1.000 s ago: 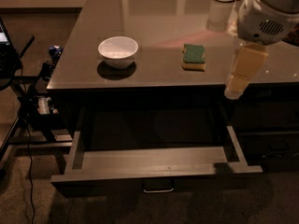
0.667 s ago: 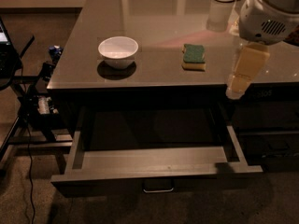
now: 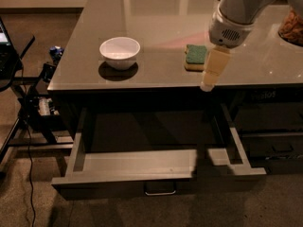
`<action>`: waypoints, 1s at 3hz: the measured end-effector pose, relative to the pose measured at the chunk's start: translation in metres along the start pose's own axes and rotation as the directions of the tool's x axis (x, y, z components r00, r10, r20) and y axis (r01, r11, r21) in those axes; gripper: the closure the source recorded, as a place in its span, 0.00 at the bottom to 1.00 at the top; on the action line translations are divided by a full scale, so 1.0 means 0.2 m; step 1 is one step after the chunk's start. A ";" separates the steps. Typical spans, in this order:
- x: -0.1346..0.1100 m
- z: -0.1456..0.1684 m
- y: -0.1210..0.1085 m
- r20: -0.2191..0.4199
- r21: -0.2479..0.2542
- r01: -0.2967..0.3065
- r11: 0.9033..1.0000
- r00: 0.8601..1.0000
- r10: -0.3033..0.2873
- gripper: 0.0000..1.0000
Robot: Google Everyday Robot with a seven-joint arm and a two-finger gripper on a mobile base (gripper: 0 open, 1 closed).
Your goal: Place sponge into top drawer
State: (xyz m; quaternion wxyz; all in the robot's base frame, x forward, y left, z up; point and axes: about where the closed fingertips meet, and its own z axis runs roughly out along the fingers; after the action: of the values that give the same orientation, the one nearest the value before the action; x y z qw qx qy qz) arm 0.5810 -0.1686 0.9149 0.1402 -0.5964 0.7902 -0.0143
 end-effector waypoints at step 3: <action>-0.19 0.15 -0.37 -0.020 0.044 0.005 0.999 1.000 -0.005 0.00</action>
Offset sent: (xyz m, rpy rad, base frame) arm 0.0636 0.0113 0.0041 0.0014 -0.0679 -0.0181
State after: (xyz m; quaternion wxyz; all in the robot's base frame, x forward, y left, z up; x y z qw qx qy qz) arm 0.6671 -0.1501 0.9087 0.1457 -0.5949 0.7896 -0.0379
